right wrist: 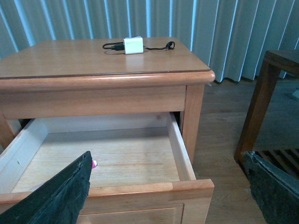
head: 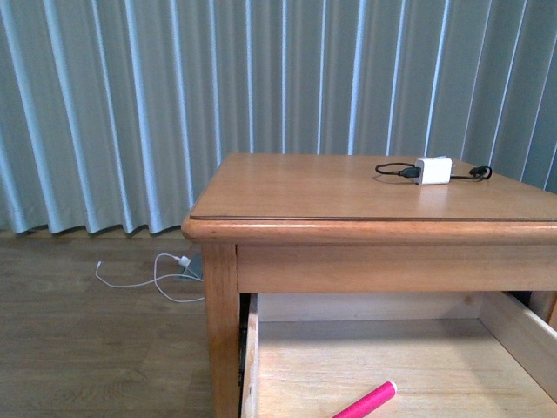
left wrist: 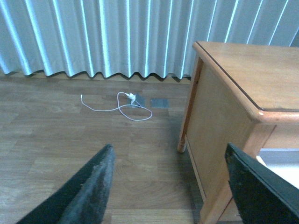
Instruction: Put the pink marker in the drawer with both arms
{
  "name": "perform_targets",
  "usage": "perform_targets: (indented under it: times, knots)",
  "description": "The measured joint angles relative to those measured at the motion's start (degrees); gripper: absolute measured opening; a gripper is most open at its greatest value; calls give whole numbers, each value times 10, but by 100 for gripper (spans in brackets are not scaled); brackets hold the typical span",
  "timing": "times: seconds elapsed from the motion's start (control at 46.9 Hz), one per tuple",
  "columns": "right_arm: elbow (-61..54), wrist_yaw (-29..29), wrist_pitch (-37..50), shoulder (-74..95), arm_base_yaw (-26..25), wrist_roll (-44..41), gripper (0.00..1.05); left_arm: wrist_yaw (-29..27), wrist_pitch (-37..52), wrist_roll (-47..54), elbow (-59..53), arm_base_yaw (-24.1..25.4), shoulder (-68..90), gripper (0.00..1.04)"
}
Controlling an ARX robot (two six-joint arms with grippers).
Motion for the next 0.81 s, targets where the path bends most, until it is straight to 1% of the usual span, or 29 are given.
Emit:
perform_targets:
  times: [0.192, 0.256, 0.298, 0.32, 0.362, 0.81]
  knots:
    - [0, 0, 0, 0, 0, 0, 96, -18, 3, 4, -53, -20, -43, 33]
    - [0, 0, 0, 0, 0, 0, 96, -60, 3, 4, -66, -45, -59, 22]
    - [0, 0, 0, 0, 0, 0, 96, -66, 3, 4, -74, -58, -69, 15]
    - [0, 0, 0, 0, 0, 0, 96, -66, 2, 4, -80, -65, -77, 10]
    - [0, 0, 0, 0, 0, 0, 96, -65, 0, 3, -88, -69, -87, 4]
    - [0, 0, 0, 0, 0, 0, 96, -69, -49, 6, -139, -70, -188, 4]
